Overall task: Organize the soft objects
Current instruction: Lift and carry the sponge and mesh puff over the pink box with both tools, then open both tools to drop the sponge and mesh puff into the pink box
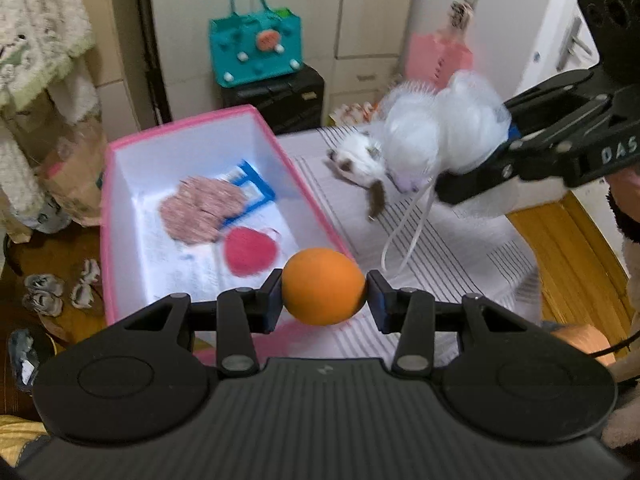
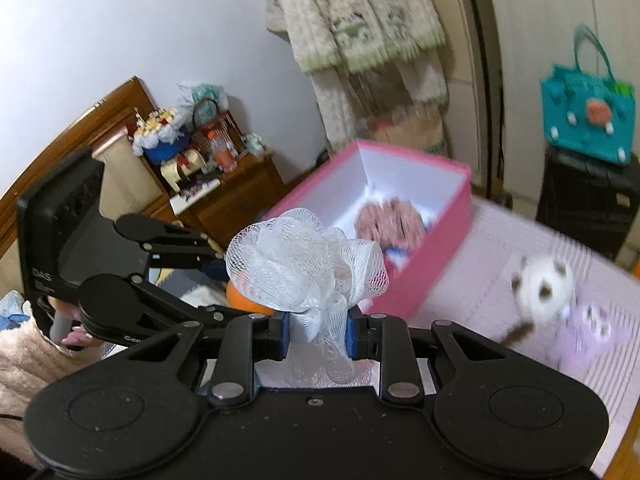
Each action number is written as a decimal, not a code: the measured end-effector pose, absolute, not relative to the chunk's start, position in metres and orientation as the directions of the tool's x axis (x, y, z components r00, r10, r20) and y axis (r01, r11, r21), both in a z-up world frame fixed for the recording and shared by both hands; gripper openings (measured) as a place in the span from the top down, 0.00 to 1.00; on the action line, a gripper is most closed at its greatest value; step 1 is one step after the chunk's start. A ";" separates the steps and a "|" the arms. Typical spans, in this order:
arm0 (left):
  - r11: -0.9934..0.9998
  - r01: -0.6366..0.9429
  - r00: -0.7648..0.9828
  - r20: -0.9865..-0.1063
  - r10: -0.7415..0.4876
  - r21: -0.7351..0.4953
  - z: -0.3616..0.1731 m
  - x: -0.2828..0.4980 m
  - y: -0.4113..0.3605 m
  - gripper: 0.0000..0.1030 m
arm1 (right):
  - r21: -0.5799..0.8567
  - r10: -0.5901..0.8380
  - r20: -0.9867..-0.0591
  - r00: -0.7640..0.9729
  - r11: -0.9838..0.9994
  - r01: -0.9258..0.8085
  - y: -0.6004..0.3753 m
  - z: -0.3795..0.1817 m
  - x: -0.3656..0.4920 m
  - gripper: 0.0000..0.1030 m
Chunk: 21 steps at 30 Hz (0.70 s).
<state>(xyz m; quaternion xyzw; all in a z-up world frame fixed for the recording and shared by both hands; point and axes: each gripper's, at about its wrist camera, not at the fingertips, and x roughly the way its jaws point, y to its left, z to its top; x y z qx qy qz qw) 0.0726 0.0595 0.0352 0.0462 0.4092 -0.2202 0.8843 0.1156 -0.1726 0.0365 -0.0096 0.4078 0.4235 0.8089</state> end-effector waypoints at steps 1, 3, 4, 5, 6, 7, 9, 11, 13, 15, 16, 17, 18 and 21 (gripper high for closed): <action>0.904 0.415 0.576 -0.740 -0.348 -0.102 0.037 0.077 0.066 0.59 | 0.323 0.682 -0.660 0.314 0.635 -0.702 -0.169 0.042 0.119 0.71; 0.911 0.399 0.586 -0.735 -0.340 -0.103 0.040 0.087 0.077 0.59 | 0.303 0.691 -0.639 0.338 0.629 -0.716 -0.160 0.053 0.127 0.71; 0.915 0.390 0.591 -0.735 -0.333 -0.100 0.041 0.093 0.081 0.59 | 0.299 0.699 -0.627 0.344 0.623 -0.723 -0.157 0.058 0.132 0.71; 0.918 0.386 0.594 -0.736 -0.325 -0.094 0.041 0.099 0.082 0.59 | 0.298 0.708 -0.616 0.346 0.615 -0.730 -0.154 0.063 0.137 0.71; 0.920 0.381 0.596 -0.738 -0.317 -0.088 0.039 0.106 0.085 0.59 | 0.299 0.716 -0.606 0.346 0.609 -0.735 -0.151 0.066 0.142 0.70; 0.923 0.376 0.596 -0.741 -0.310 -0.083 0.037 0.112 0.086 0.59 | 0.298 0.725 -0.595 0.347 0.600 -0.742 -0.147 0.069 0.146 0.70; 0.927 0.368 0.591 -0.751 -0.295 -0.075 0.029 0.125 0.087 0.58 | 0.290 0.731 -0.586 0.350 0.592 -0.752 -0.138 0.070 0.157 0.70; 0.927 0.365 0.564 -0.772 -0.294 -0.087 0.017 0.141 0.088 0.58 | 0.280 0.725 -0.593 0.349 0.593 -0.755 -0.127 0.063 0.170 0.70; 0.929 0.355 0.536 -0.791 -0.294 -0.105 0.006 0.157 0.092 0.58 | 0.279 0.711 -0.615 0.340 0.600 -0.749 -0.114 0.050 0.184 0.70; 0.934 0.349 0.530 -0.806 -0.263 -0.075 -0.007 0.171 0.091 0.58 | 0.276 0.691 -0.642 0.332 0.612 -0.741 -0.101 0.035 0.198 0.70; 0.937 0.345 0.533 -0.811 -0.240 -0.051 -0.011 0.176 0.090 0.58 | 0.262 0.673 -0.660 0.334 0.623 -0.737 -0.094 0.027 0.205 0.70; 0.939 0.344 0.541 -0.813 -0.214 -0.018 -0.016 0.180 0.089 0.58 | 0.244 0.656 -0.674 0.339 0.632 -0.736 -0.088 0.021 0.210 0.70; 0.939 0.344 0.550 -0.814 -0.188 0.016 -0.021 0.184 0.088 0.58 | 0.224 0.636 -0.688 0.348 0.643 -0.733 -0.083 0.014 0.215 0.69; 0.943 0.326 0.554 -0.821 -0.136 0.064 -0.026 0.197 0.090 0.58 | 0.133 0.564 -0.730 0.385 0.671 -0.729 -0.068 -0.005 0.226 0.67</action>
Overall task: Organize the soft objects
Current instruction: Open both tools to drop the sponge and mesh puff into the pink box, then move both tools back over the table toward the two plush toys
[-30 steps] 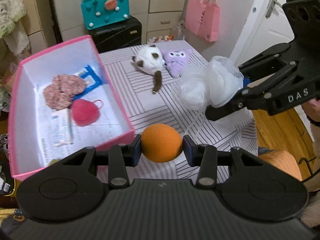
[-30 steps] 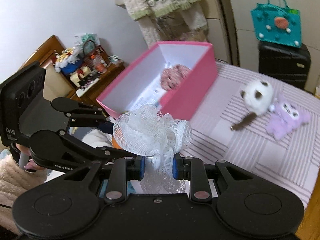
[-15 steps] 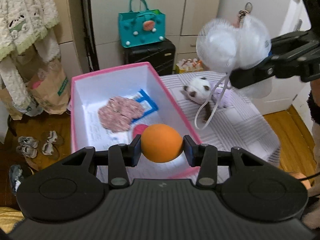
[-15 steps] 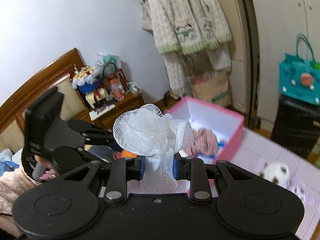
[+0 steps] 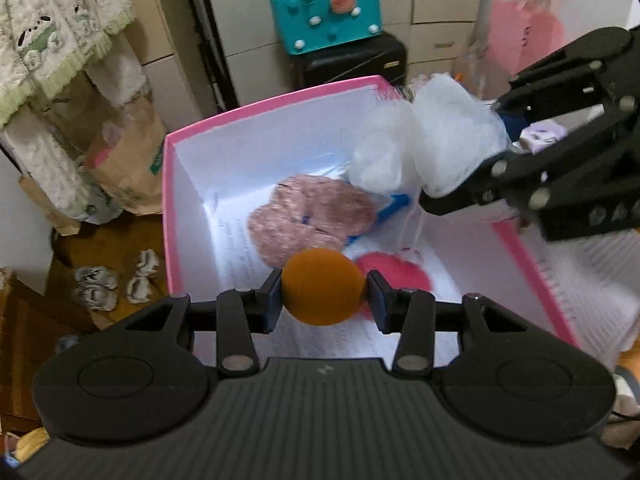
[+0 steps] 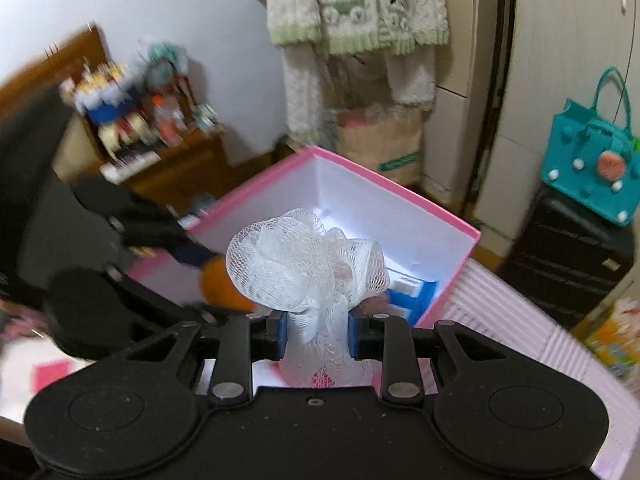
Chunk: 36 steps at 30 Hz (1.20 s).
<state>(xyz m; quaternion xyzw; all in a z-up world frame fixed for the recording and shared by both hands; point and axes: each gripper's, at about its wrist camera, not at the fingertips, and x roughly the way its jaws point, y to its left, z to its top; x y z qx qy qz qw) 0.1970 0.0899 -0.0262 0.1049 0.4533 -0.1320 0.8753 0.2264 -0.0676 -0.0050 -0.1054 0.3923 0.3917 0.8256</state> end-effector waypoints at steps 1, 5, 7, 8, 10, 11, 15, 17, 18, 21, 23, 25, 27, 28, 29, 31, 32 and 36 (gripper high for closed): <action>0.944 0.322 0.553 -0.824 -0.128 0.070 -0.027 0.200 0.091 0.58 | 0.101 0.541 -0.741 0.399 0.676 -0.730 -0.064 -0.010 0.229 0.65; 0.938 0.331 0.532 -0.841 -0.098 0.100 -0.032 0.217 0.094 0.58 | -0.004 0.460 -0.775 0.434 0.683 -0.731 -0.053 -0.029 0.240 0.63; 0.933 0.340 0.520 -0.850 -0.081 0.119 -0.035 0.225 0.093 0.57 | -0.013 0.445 -0.787 0.427 0.680 -0.733 -0.049 -0.034 0.244 0.62; 0.927 0.348 0.518 -0.853 -0.064 0.142 -0.037 0.227 0.090 0.56 | -0.017 0.438 -0.792 0.424 0.679 -0.734 -0.047 -0.037 0.245 0.59; 0.917 0.346 0.535 -0.845 -0.022 0.196 -0.042 0.230 0.087 0.56 | -0.016 0.431 -0.801 0.416 0.679 -0.734 -0.042 -0.041 0.249 0.46; 0.914 0.341 0.540 -0.841 -0.001 0.218 -0.044 0.231 0.086 0.56 | -0.016 0.429 -0.803 0.413 0.678 -0.735 -0.040 -0.043 0.252 0.44; 0.916 0.326 0.550 -0.835 0.017 0.233 -0.046 0.234 0.088 0.50 | -0.032 0.424 -0.798 0.428 0.680 -0.732 -0.038 -0.044 0.253 0.33; 0.922 0.314 0.559 -0.829 0.011 0.224 -0.043 0.231 0.091 0.46 | -0.017 0.435 -0.791 0.431 0.688 -0.725 -0.042 -0.043 0.252 0.29; 0.923 0.313 0.564 -0.825 0.010 0.225 -0.041 0.228 0.091 0.44 | -0.008 0.443 -0.787 0.430 0.690 -0.724 -0.044 -0.041 0.251 0.29; 0.924 0.305 0.580 -0.815 0.011 0.229 -0.036 0.222 0.092 0.42 | 0.015 0.462 -0.775 0.431 0.695 -0.719 -0.049 -0.036 0.245 0.29; 0.927 0.304 0.585 -0.811 -0.001 0.219 -0.031 0.216 0.093 0.42 | 0.028 0.474 -0.769 0.428 0.695 -0.718 -0.054 -0.033 0.239 0.29; 0.932 0.307 0.583 -0.812 -0.023 0.194 -0.025 0.209 0.095 0.40 | 0.042 0.486 -0.763 0.427 0.696 -0.717 -0.059 -0.029 0.233 0.29; 0.936 0.309 0.578 -0.815 -0.044 0.169 -0.019 0.202 0.097 0.40 | 0.058 0.499 -0.756 0.423 0.694 -0.717 -0.063 -0.024 0.225 0.29; 0.937 0.311 0.576 -0.816 -0.054 0.158 -0.015 0.198 0.098 0.39 | 0.066 0.506 -0.753 0.420 0.693 -0.718 -0.065 -0.022 0.222 0.29; 0.939 0.312 0.574 -0.816 -0.066 0.144 -0.011 0.194 0.098 0.39 | 0.072 0.512 -0.751 0.418 0.691 -0.719 -0.067 -0.019 0.218 0.29; 0.940 0.318 0.568 -0.819 -0.085 0.123 -0.005 0.185 0.099 0.37 | 0.073 0.520 -0.743 0.422 0.690 -0.721 -0.071 -0.012 0.209 0.29; 0.939 0.323 0.566 -0.819 -0.093 0.117 -0.001 0.180 0.098 0.37 | 0.071 0.521 -0.740 0.425 0.689 -0.721 -0.072 -0.009 0.204 0.29; 0.930 0.339 0.584 -0.807 -0.090 0.142 0.012 0.157 0.093 0.37 | 0.068 0.529 -0.729 0.433 0.686 -0.724 -0.079 0.003 0.186 0.29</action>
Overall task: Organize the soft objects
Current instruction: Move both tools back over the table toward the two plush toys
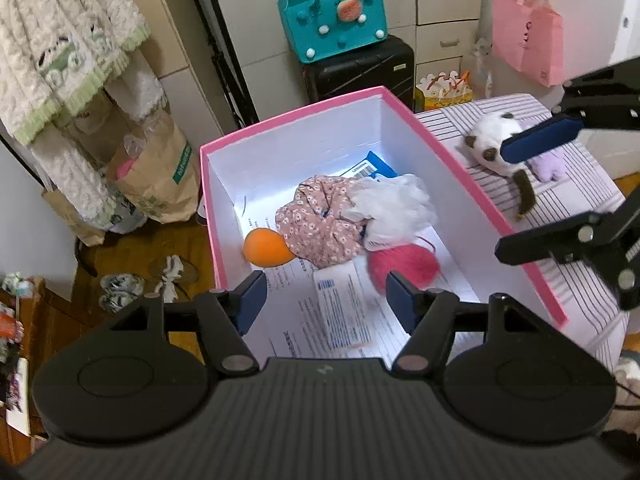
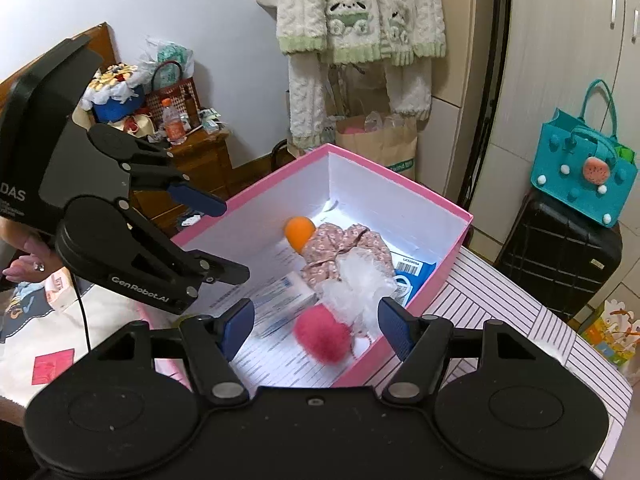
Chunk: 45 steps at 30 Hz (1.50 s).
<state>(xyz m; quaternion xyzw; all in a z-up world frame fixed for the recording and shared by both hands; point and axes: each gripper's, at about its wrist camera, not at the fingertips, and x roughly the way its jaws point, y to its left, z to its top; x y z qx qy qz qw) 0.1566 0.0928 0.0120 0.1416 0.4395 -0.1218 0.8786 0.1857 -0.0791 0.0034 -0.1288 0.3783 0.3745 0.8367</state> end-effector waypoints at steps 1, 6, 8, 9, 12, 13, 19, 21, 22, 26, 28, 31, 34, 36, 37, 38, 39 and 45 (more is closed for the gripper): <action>0.927 0.345 0.586 -0.805 -0.089 0.148 0.015 0.150 0.091 0.36 | 0.068 0.531 -0.727 0.435 0.686 -0.725 -0.080 0.006 0.181 0.29; 0.912 0.395 0.579 -0.801 -0.153 0.112 0.032 0.119 0.087 0.31 | 0.068 0.544 -0.715 0.439 0.679 -0.731 -0.088 0.021 0.156 0.29; 0.911 0.388 0.601 -0.788 -0.136 0.139 0.035 0.108 0.083 0.30 | 0.069 0.555 -0.706 0.441 0.672 -0.737 -0.092 0.027 0.146 0.28; 0.908 0.390 0.608 -0.784 -0.130 0.152 0.036 0.104 0.080 0.30 | 0.067 0.560 -0.699 0.446 0.671 -0.738 -0.095 0.030 0.140 0.28; 0.903 0.397 0.611 -0.782 -0.125 0.166 0.040 0.092 0.076 0.30 | 0.047 0.559 -0.686 0.466 0.673 -0.738 -0.100 0.035 0.125 0.28; 0.902 0.399 0.608 -0.784 -0.126 0.165 0.041 0.088 0.074 0.30 | 0.040 0.556 -0.684 0.472 0.675 -0.737 -0.102 0.036 0.120 0.28; 0.889 0.429 0.597 -0.789 -0.145 0.162 0.051 0.062 0.063 0.26 | 0.002 0.539 -0.682 0.494 0.677 -0.736 -0.116 0.039 0.093 0.28; 0.882 0.441 0.602 -0.784 -0.151 0.169 0.051 0.054 0.057 0.23 | -0.010 0.537 -0.680 0.500 0.675 -0.738 -0.123 0.039 0.084 0.27; 0.879 0.445 0.605 -0.781 -0.152 0.174 0.051 0.051 0.054 0.21 | -0.016 0.535 -0.678 0.504 0.674 -0.738 -0.126 0.040 0.080 0.27; 0.862 0.474 0.597 -0.785 -0.165 0.179 0.045 0.043 0.040 0.20 | -0.023 0.528 -0.679 0.509 0.678 -0.735 -0.142 0.039 0.066 0.26; 0.852 0.494 0.588 -0.788 -0.181 0.173 0.043 0.041 0.031 0.19 | -0.026 0.521 -0.686 0.509 0.681 -0.732 -0.150 0.037 0.059 0.26; 0.838 0.521 0.578 -0.790 -0.205 0.164 0.039 0.038 0.018 0.19 | -0.040 0.507 -0.687 0.521 0.689 -0.723 -0.162 0.033 0.049 0.25; 0.821 0.549 0.565 -0.793 -0.228 0.155 0.034 0.039 0.003 0.18 | -0.037 0.503 -0.685 0.527 0.698 -0.715 -0.174 0.029 0.041 0.25; 0.815 0.561 0.556 -0.795 -0.241 0.146 0.031 0.040 -0.005 0.18 | -0.024 0.505 -0.685 0.525 0.704 -0.709 -0.184 0.024 0.038 0.24; 0.812 0.567 0.550 -0.797 -0.248 0.139 0.030 0.041 -0.008 0.18 | -0.017 0.506 -0.685 0.525 0.709 -0.705 -0.189 0.021 0.037 0.24; 0.807 0.576 0.542 -0.800 -0.258 0.130 0.028 0.042 -0.012 0.18 | -0.009 0.506 -0.684 0.526 0.715 -0.699 -0.194 0.019 0.037 0.24; 0.804 0.582 0.535 -0.802 -0.267 0.120 0.026 0.044 -0.014 0.18 | 0.003 0.505 -0.682 0.529 0.725 -0.689 -0.199 0.015 0.037 0.24; 0.804 0.592 0.496 -0.813 -0.307 0.058 0.011 0.064 -0.033 0.18 | 0.026 0.493 -0.658 0.569 0.771 -0.637 -0.228 -0.011 0.040 0.22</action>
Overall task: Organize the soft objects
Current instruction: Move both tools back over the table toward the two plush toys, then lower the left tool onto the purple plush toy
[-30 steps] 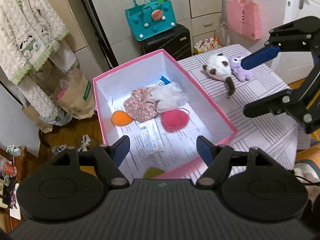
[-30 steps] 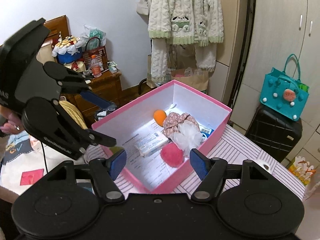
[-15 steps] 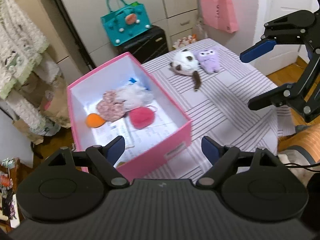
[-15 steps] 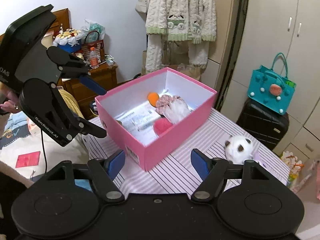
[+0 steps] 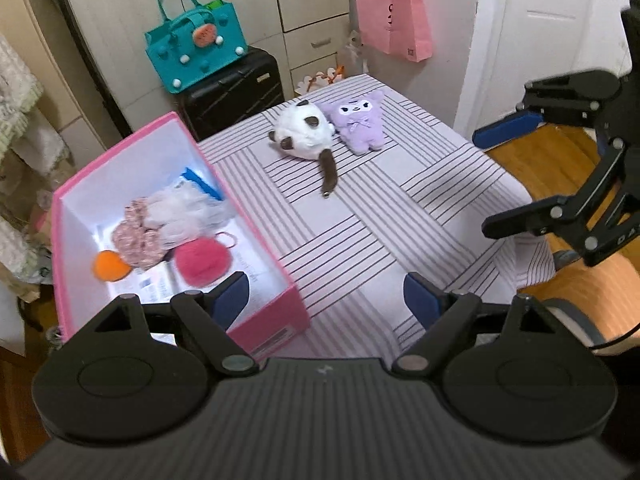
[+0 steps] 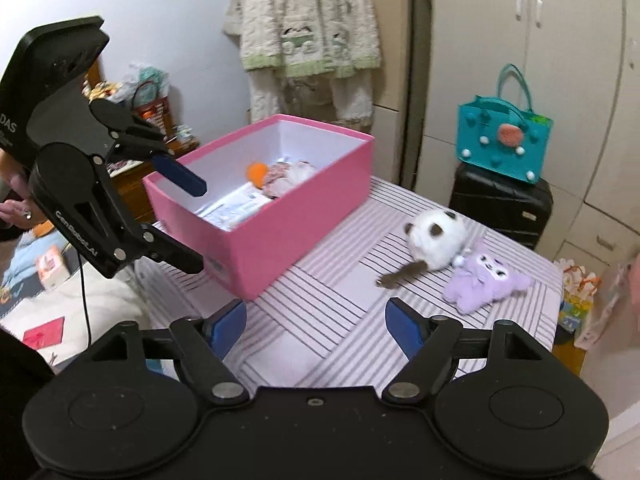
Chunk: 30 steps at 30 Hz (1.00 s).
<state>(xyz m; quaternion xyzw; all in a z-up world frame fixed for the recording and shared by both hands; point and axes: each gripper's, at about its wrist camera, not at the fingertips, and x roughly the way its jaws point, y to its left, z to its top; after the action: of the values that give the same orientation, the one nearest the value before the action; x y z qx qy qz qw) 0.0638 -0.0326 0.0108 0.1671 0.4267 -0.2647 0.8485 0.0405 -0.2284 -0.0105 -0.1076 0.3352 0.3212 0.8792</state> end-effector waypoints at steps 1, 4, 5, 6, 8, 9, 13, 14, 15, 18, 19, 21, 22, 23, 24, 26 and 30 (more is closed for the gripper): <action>0.803 0.594 0.488 -0.815 -0.312 0.049 0.008 0.068 -0.036 0.18 | 0.033 0.493 -0.653 0.575 0.777 -0.628 -0.234 -0.015 0.043 0.22; 0.800 0.598 0.486 -0.815 -0.316 0.046 0.001 0.078 -0.048 0.18 | 0.064 0.493 -0.647 0.581 0.795 -0.603 -0.248 -0.028 0.054 0.22; 0.798 0.600 0.489 -0.813 -0.317 0.050 -0.001 0.082 -0.052 0.18 | 0.070 0.492 -0.647 0.583 0.800 -0.596 -0.252 -0.032 0.059 0.22; 0.799 0.599 0.494 -0.809 -0.318 0.051 -0.002 0.086 -0.056 0.18 | 0.072 0.489 -0.645 0.587 0.804 -0.590 -0.257 -0.035 0.063 0.22; 0.797 0.601 0.513 -0.792 -0.330 0.057 -0.004 0.091 -0.065 0.18 | 0.073 0.481 -0.640 0.599 0.814 -0.577 -0.267 -0.043 0.073 0.22; 0.797 0.600 0.523 -0.783 -0.336 0.060 -0.004 0.094 -0.070 0.18 | 0.074 0.480 -0.637 0.603 0.817 -0.572 -0.271 -0.046 0.077 0.22; 0.797 0.598 0.573 -0.741 -0.349 0.087 -0.009 0.104 -0.089 0.18 | 0.083 0.483 -0.615 0.624 0.826 -0.558 -0.287 -0.061 0.099 0.21; 0.798 0.592 0.595 -0.729 -0.339 0.111 -0.012 0.106 -0.095 0.18 | 0.086 0.485 -0.607 0.629 0.828 -0.555 -0.291 -0.064 0.104 0.22; 0.799 0.588 0.605 -0.724 -0.333 0.124 -0.016 0.109 -0.100 0.18 | 0.091 0.489 -0.595 0.638 0.830 -0.551 -0.295 -0.067 0.109 0.21; 0.802 0.587 0.597 -0.726 -0.341 0.105 -0.026 0.121 -0.113 0.18 | 0.100 0.491 -0.541 0.683 0.844 -0.527 -0.309 -0.079 0.122 0.19; 0.805 0.586 0.589 -0.728 -0.351 0.087 -0.029 0.125 -0.116 0.18 | 0.099 0.483 -0.529 0.697 0.851 -0.515 -0.314 -0.083 0.125 0.18; 0.817 0.576 0.570 -0.733 -0.370 0.036 -0.036 0.134 -0.121 0.19 | 0.085 0.462 -0.517 0.720 0.865 -0.494 -0.320 -0.092 0.131 0.18; 0.821 0.571 0.561 -0.733 -0.385 0.006 -0.039 0.137 -0.122 0.20 | 0.071 0.446 -0.513 0.733 0.874 -0.481 -0.323 -0.098 0.134 0.18; 0.823 0.567 0.546 -0.732 -0.408 -0.036 -0.044 0.141 -0.123 0.20 | 0.059 0.434 -0.512 0.741 0.879 -0.474 -0.325 -0.102 0.137 0.18; 0.826 0.560 0.538 -0.729 -0.423 -0.067 -0.047 0.144 -0.124 0.20 | 0.045 0.421 -0.512 0.748 0.883 -0.466 -0.328 -0.107 0.139 0.18; 0.836 0.538 0.538 -0.720 -0.439 -0.108 -0.056 0.150 -0.128 0.20 | 0.023 0.401 -0.515 0.757 0.890 -0.456 -0.332 -0.114 0.145 0.18; 0.854 0.495 0.542 -0.711 -0.449 -0.162 -0.071 0.165 -0.138 0.22 | -0.035 0.364 -0.525 0.769 0.894 -0.447 -0.341 -0.123 0.156 0.18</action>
<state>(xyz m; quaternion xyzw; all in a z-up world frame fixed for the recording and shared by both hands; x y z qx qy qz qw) 0.1647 -0.1380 -0.0709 0.0291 0.3962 -0.2687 0.8775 0.1556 -0.3408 -0.1228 -0.0790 0.2621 0.2163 0.9372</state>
